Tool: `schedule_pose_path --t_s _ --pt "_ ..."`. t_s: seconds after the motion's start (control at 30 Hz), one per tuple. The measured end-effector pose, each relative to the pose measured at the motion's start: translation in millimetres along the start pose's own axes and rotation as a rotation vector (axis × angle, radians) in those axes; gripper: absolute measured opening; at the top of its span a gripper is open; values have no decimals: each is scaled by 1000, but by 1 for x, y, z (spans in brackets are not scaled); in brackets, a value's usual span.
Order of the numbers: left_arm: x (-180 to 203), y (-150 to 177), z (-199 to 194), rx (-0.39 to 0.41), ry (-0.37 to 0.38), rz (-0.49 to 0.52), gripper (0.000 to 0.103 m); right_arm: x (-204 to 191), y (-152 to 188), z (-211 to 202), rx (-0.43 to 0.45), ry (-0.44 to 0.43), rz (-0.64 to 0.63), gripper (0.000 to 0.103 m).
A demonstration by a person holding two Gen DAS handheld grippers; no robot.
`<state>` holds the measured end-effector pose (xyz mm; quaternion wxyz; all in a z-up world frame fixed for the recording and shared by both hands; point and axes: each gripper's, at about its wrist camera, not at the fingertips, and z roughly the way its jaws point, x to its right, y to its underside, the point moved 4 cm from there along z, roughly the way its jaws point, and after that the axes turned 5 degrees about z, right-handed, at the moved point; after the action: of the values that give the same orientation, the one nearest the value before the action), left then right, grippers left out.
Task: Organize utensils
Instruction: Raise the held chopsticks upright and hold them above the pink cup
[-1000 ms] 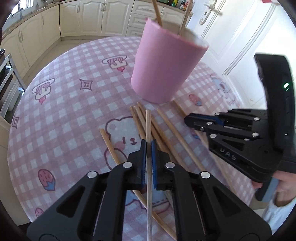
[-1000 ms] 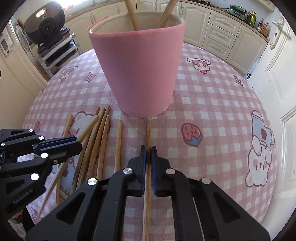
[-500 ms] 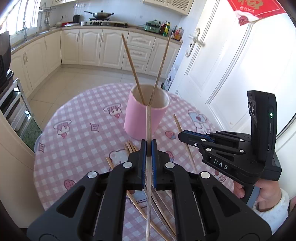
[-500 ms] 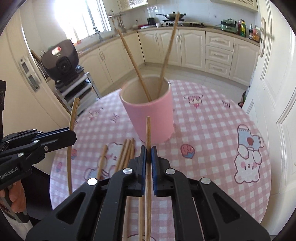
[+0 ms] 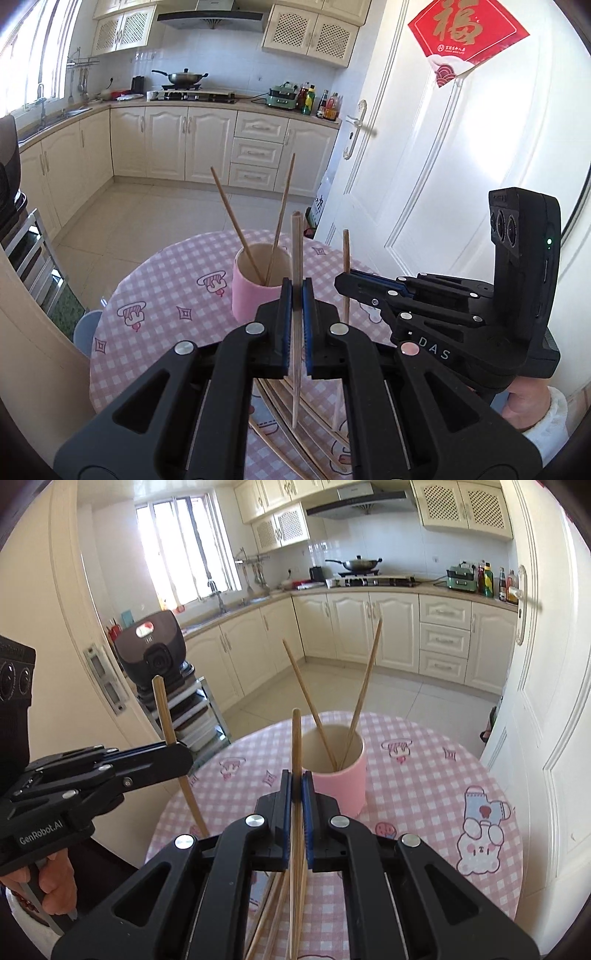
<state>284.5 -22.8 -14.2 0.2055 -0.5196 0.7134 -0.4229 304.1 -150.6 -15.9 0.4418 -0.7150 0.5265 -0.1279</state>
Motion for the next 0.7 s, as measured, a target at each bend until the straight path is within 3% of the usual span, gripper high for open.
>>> schedule_pose_path --t_s 0.37,0.7 --pt "2 -45 -11 91 21 32 5 -2 -38 -20 95 -1 2 4" --pt "-7 -61 -8 118 11 37 5 -3 -54 -23 129 -2 11 4"
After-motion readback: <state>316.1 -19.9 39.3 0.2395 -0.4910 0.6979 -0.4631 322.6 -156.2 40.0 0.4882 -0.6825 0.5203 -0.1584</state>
